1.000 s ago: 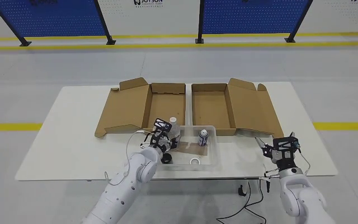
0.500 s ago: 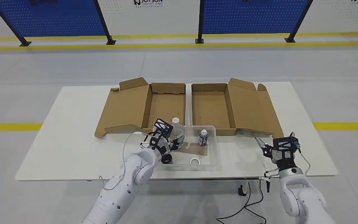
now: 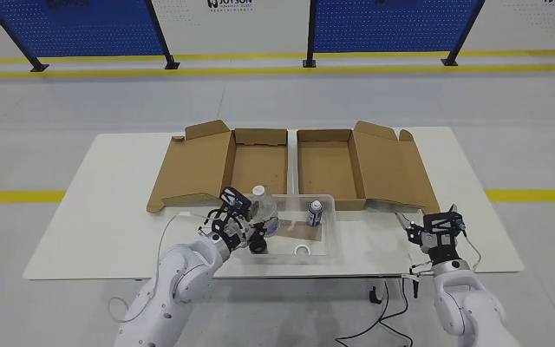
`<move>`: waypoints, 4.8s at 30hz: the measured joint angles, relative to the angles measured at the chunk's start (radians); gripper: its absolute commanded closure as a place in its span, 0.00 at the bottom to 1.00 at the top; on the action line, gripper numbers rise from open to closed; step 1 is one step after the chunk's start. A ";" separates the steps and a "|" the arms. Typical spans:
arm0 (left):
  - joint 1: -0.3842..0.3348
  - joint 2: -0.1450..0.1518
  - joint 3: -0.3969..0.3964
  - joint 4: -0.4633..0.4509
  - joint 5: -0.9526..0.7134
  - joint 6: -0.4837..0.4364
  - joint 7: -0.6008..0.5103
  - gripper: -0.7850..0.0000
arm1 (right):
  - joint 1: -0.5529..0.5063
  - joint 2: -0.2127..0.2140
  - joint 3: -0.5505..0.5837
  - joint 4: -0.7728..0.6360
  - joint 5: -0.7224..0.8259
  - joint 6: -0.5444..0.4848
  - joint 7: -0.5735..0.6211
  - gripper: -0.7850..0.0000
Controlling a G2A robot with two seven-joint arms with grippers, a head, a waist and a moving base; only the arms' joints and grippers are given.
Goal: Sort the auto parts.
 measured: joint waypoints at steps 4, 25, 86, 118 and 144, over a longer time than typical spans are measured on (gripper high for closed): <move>0.041 0.009 -0.021 -0.030 0.013 -0.026 -0.007 1.00 | 0.000 0.000 0.000 0.000 0.000 0.000 0.000 0.00; 0.064 0.021 -0.027 -0.042 0.026 -0.014 0.016 1.00 | 0.000 0.000 0.000 0.000 0.000 0.000 0.000 0.00; -0.724 -0.232 0.425 1.029 0.073 0.498 0.323 1.00 | 0.000 0.000 0.000 0.000 0.000 0.000 0.000 0.00; -0.794 -0.304 0.437 1.201 0.076 0.484 0.379 0.00 | 0.000 0.000 0.000 0.000 0.000 0.000 0.000 0.00; -0.426 -0.150 0.117 0.439 0.237 0.428 0.170 0.00 | 0.000 0.000 0.000 0.000 0.000 0.000 0.000 0.00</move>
